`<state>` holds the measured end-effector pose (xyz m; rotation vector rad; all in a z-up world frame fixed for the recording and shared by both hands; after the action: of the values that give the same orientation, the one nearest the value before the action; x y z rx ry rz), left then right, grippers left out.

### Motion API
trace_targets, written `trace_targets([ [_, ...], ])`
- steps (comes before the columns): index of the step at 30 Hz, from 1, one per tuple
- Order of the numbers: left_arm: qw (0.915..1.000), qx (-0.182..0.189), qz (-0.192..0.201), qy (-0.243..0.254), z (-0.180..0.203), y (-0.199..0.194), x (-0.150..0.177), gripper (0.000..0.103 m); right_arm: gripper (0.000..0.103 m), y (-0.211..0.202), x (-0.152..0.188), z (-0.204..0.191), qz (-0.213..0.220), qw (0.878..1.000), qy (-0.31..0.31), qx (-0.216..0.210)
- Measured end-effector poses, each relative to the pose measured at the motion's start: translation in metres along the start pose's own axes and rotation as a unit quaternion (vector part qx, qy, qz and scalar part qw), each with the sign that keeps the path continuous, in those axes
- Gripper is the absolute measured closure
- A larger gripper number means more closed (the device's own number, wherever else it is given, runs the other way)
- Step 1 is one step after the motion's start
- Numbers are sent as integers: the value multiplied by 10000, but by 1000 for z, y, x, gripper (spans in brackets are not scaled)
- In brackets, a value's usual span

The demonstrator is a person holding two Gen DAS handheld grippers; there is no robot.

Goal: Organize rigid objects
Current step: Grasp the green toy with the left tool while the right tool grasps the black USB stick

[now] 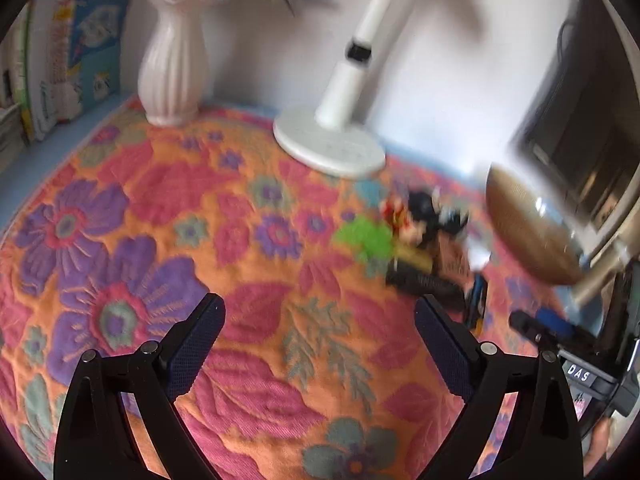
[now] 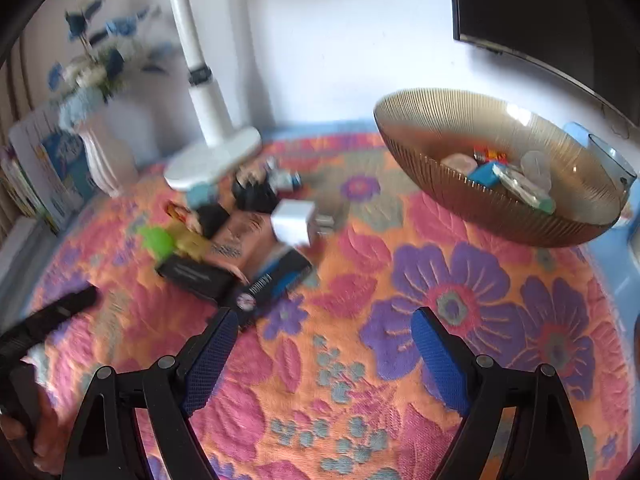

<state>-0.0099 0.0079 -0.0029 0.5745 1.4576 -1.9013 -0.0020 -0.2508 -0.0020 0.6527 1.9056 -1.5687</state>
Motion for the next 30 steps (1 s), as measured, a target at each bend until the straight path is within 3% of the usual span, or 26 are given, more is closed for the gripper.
trace_targets([
  [9,9997,82,-229,-26,0,4,3,7,15,5,4,-3,-111,9998,-135,138],
  [11,9984,-5,-564,78,2,9,4,8,15,3,4,-8,-177,9995,-205,171],
  [13,9929,-31,-1078,506,10,12,5,9,15,2,4,-13,-507,9987,25,-46],
  [14,9877,-214,-1229,943,16,10,-1,9,15,0,3,-16,-598,9980,123,-177],
  [16,9792,-394,-1227,1566,27,9,-14,9,15,1,-2,-26,-750,9966,221,-273],
  [17,9736,-336,-1247,1882,33,11,-24,9,15,4,-4,-31,-840,9959,229,-237],
  [20,9682,112,-1205,2190,41,23,-42,9,15,17,-6,-43,-938,9944,402,-255],
  [23,9590,504,-1339,2445,48,52,-47,21,15,27,-1,-48,-896,9950,445,2],
  [26,9524,604,-1469,2603,52,77,-47,29,18,36,11,-48,-798,9946,608,255],
  [30,9505,940,-1573,2509,55,102,-49,35,37,38,9,-54,-652,9949,324,704],
])
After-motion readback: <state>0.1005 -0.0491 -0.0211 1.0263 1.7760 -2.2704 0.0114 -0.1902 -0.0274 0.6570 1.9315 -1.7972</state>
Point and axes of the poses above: each gripper's, at about its wrist camera, not at the fingertips, and y roughly the way its jaws point, z to its right, x to its underside, the point moved 5 cm from there along y, roughly the way its jaws point, and after that the axes turned 3 degrees about -x, right-handed, at the moved point
